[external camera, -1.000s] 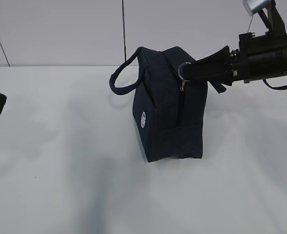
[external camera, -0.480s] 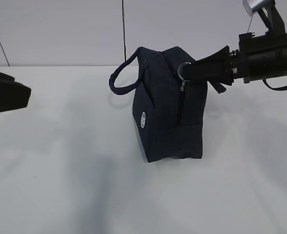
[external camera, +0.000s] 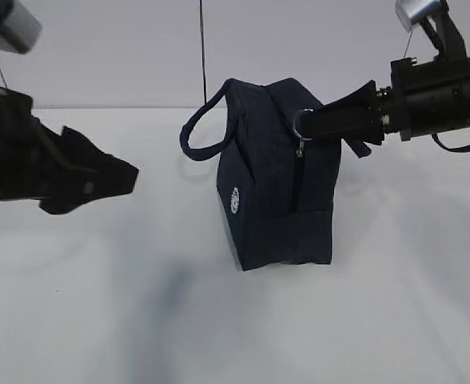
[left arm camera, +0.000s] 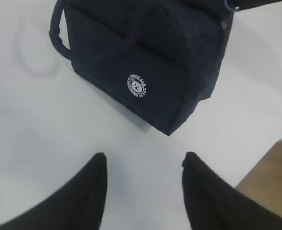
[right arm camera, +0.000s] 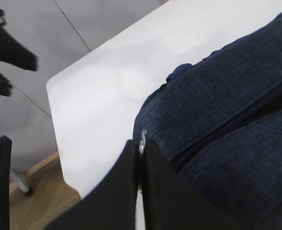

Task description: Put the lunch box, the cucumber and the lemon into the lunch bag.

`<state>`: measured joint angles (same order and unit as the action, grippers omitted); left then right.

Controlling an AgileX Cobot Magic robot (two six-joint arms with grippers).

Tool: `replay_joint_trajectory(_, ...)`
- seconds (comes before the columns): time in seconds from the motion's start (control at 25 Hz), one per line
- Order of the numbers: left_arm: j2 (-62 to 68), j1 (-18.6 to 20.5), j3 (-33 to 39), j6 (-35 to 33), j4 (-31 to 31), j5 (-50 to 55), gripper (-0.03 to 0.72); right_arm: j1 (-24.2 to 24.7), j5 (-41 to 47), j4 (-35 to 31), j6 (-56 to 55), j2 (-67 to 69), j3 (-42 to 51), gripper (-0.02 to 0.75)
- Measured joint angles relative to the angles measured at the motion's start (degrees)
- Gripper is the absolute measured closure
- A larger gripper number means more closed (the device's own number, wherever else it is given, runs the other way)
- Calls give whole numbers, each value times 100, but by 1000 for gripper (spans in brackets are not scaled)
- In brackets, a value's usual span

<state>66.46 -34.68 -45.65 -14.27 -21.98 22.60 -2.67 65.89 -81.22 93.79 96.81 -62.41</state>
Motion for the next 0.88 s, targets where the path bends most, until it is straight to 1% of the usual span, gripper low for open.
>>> replay_joint_trajectory(0.16, 567, -24, 0, -42, -311, -383, 200, 0, 26, 147, -100, 0, -4, 731)
replay_joint_trajectory(0.2, 682, -53, 0, -64, -390, -474, 179, 0, 26, 147, -115, 0, -4, 731)
replay_joint_trajectory(0.28, 877, -216, 0, -93, -561, -673, 160, 0, 26, 147, -154, 0, -4, 731)
replay_joint_trajectory(0.36, 1034, -515, 0, -116, -657, -1000, 155, 0, 26, 147, -190, 0, -4, 731)
replay_joint_trajectory(0.52, 1434, -1397, 0, -221, -748, -2012, 159, 0, 26, 147, -227, 0, -4, 731)
replay_joint_trajectory(0.6, 1778, -1669, 0, -234, -859, -2375, 163, 0, 26, 147, -236, 0, -4, 731)
replay_joint_trajectory(0.72, 2323, -1782, -177, -234, -1251, -2715, 168, 0, 26, 147, -263, 0, -4, 731)
replay_joint_trajectory(0.8, 2631, -1782, -389, -234, -1483, -2938, 185, 0, 26, 147, -276, 0, -4, 731)
replay_joint_trajectory(0.88, 2854, -1782, -620, -234, -1584, -3066, 216, 0, 26, 147, -299, 0, -4, 731)
